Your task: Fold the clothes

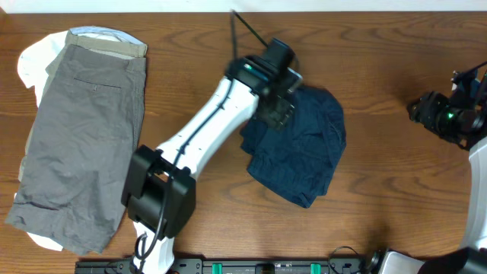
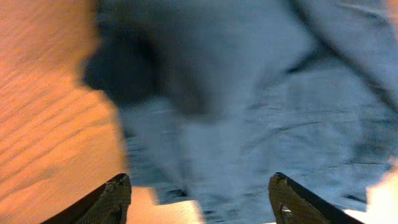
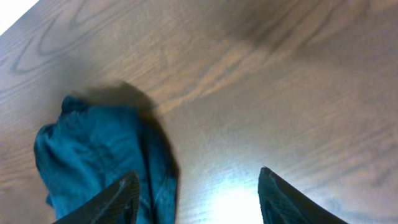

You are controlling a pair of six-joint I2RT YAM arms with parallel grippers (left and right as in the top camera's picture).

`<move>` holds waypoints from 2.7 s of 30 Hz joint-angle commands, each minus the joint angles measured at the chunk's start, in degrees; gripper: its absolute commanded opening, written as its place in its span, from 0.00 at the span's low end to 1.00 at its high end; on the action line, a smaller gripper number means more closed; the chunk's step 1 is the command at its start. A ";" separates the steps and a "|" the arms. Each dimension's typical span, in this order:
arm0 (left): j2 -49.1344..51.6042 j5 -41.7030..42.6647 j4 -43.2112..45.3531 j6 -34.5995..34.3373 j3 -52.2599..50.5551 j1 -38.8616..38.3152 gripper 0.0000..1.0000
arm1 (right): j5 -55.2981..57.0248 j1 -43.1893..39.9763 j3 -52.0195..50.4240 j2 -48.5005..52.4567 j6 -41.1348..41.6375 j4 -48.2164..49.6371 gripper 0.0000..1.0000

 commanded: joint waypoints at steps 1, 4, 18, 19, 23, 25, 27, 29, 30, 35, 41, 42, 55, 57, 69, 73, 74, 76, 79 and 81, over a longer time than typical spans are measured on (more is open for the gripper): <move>-1.44 2.71 -0.17 0.17 0.00 -4.76 0.74 | -0.20 -0.44 0.00 2.08 -1.40 1.86 0.60; -1.42 2.51 -0.09 -2.54 0.00 -9.11 0.75 | -0.22 -1.18 0.00 3.89 -1.38 3.10 0.61; 4.68 -6.58 6.62 -18.73 -0.15 -21.00 0.75 | -1.42 -6.21 0.00 5.66 -1.36 3.78 0.61; 5.60 -6.71 7.39 -18.93 -0.15 -21.55 0.75 | -1.77 -6.45 0.00 5.66 -1.36 3.78 0.61; 8.44 -11.98 8.11 -20.68 -0.15 -22.60 0.75 | -2.16 -7.04 0.00 5.66 -1.36 3.78 0.61; 9.35 -12.92 8.22 -20.92 -0.15 -22.62 0.75 | -2.14 -7.15 0.00 5.66 -1.36 3.78 0.61; 10.10 -13.00 8.61 -21.57 -0.17 -22.62 0.74 | -2.16 -7.17 0.00 5.66 -1.36 3.82 0.61; 10.64 -13.00 9.16 -21.73 -0.17 -22.69 0.73 | -2.16 -7.17 0.00 5.66 -1.33 3.96 0.61; 10.99 -13.05 9.46 -21.70 -0.17 -22.67 0.72 | -2.16 -7.17 0.00 5.66 -1.31 4.00 0.61; 11.96 -14.05 10.03 -21.70 -0.17 -22.67 0.57 | -2.16 -7.17 0.00 5.66 -1.14 4.02 0.61; 12.35 -14.03 10.01 -21.68 -0.17 -22.69 0.24 | -2.16 -7.17 0.00 5.66 -1.14 4.04 0.61; 12.35 -14.05 9.99 -21.68 -0.17 -22.67 0.19 | -2.16 -7.17 0.00 5.66 -1.14 4.04 0.61; 2.43 -14.91 6.01 -21.27 0.17 -11.76 0.06 | -8.22 -7.17 0.00 5.66 -0.70 4.48 0.61; -0.70 -14.91 5.73 -21.24 0.17 -8.04 0.06 | -10.38 -7.10 0.00 5.66 -0.70 4.44 0.61; -7.17 -14.27 6.99 -21.24 0.17 9.94 0.06 | -18.29 8.02 -0.07 5.66 -0.17 0.42 0.61; -7.17 -14.23 7.37 -21.24 0.17 12.15 0.06 | -13.46 17.88 -0.98 5.66 4.33 1.14 0.59; -7.17 -14.23 7.43 -21.24 0.17 12.41 0.06 | -10.75 21.16 -1.66 5.70 6.14 1.77 0.57; -7.17 -14.23 7.67 -21.24 0.17 12.50 0.06 | -7.10 26.12 -3.15 5.70 8.52 3.56 0.55; -7.17 -14.23 8.15 -21.24 0.17 12.48 0.06 | 1.62 35.30 -6.71 5.99 13.53 7.72 0.53; -7.17 -14.25 8.22 -21.22 0.17 12.50 0.06 | 6.32 40.68 -9.07 6.49 17.07 10.97 0.52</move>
